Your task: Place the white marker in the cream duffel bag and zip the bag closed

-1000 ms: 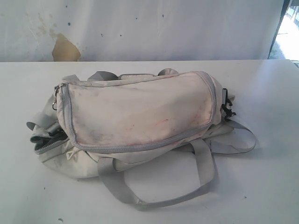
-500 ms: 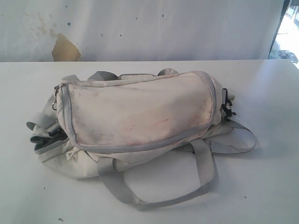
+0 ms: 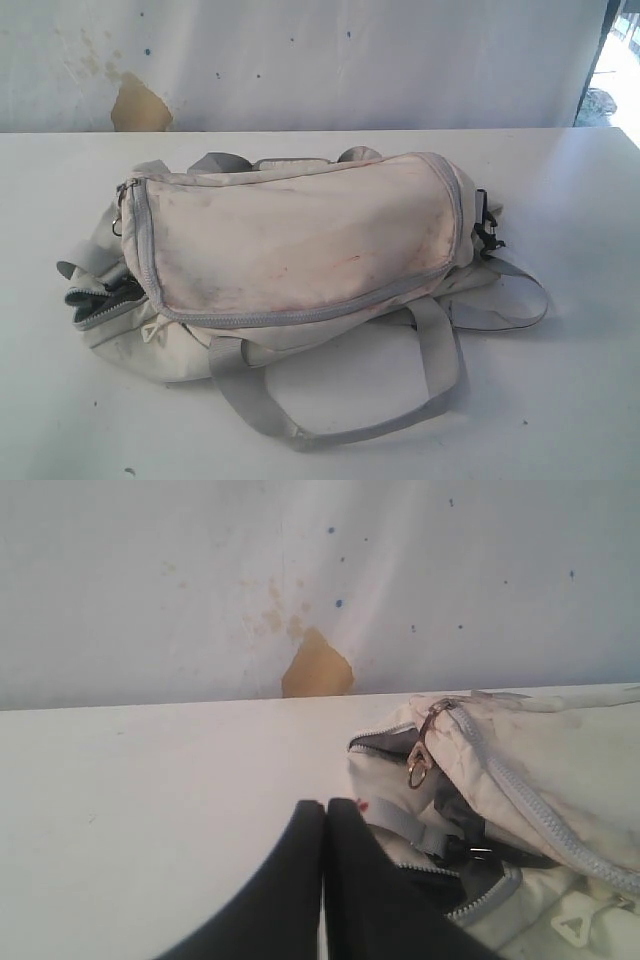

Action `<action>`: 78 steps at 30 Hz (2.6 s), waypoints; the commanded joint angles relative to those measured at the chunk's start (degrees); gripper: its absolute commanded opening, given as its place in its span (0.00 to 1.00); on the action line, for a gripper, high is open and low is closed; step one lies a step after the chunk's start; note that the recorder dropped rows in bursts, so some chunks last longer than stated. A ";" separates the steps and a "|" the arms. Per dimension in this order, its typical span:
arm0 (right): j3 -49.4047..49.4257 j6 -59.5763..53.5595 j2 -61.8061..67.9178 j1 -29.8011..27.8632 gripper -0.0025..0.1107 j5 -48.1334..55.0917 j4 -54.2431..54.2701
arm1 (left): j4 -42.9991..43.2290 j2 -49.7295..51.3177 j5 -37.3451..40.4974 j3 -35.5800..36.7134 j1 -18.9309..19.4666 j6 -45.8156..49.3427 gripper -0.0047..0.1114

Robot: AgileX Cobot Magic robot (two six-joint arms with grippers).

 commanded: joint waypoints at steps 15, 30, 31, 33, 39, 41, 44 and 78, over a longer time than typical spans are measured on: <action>0.33 0.08 -0.21 0.18 0.02 0.23 0.11 | 3.83 -0.19 0.65 0.23 -0.36 -6.10 0.04; 0.33 0.08 -0.21 0.18 0.02 0.23 0.11 | 3.83 -0.19 0.65 0.23 -0.36 -6.10 0.04; 0.33 0.08 -0.21 0.18 0.02 0.23 0.11 | 3.83 -0.19 0.65 0.23 -0.36 -6.10 0.04; 0.33 0.08 -0.21 0.18 0.02 0.23 0.11 | 3.83 -0.19 0.65 0.23 -0.36 -6.10 0.04; 0.33 0.08 -0.21 0.18 0.02 0.23 0.11 | 3.83 -0.19 0.65 0.23 -0.36 -6.10 0.04; 0.33 0.08 -0.21 0.18 0.02 0.23 0.11 | 3.87 -0.19 0.65 0.23 -0.36 -5.98 0.04; 0.33 0.08 -0.21 0.18 0.02 0.23 0.11 | 3.87 -0.19 0.65 0.23 -0.36 -5.98 0.04; 0.33 1.39 -0.21 0.18 0.02 0.23 0.11 | 3.87 -0.19 0.65 0.23 -0.36 -6.06 0.04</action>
